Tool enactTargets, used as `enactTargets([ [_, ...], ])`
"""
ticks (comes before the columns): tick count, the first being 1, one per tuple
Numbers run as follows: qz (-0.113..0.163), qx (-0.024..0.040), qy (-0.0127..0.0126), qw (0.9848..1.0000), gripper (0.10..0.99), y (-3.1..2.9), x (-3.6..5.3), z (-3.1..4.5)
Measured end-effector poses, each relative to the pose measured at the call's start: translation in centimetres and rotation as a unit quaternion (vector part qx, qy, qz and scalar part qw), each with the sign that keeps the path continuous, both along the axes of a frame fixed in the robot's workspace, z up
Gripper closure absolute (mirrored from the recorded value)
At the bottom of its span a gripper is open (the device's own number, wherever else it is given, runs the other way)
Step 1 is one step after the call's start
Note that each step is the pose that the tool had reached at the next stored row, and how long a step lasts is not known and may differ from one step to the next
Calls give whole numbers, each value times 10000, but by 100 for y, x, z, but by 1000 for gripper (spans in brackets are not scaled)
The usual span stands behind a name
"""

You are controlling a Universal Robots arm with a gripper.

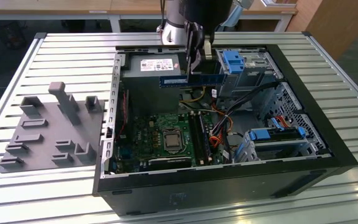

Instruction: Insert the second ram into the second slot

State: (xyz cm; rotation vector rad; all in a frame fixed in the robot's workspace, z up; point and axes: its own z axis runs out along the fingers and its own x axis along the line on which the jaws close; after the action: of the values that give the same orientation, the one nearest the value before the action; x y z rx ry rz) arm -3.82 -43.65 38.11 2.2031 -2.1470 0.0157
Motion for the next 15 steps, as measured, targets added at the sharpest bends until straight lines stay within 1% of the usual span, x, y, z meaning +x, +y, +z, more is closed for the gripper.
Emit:
enactTargets([
  [9, 0, -46, 0, 10000, 949, -18, 0, 1],
  [15, 0, -49, 0, 10000, 949, -27, 0, 0],
])
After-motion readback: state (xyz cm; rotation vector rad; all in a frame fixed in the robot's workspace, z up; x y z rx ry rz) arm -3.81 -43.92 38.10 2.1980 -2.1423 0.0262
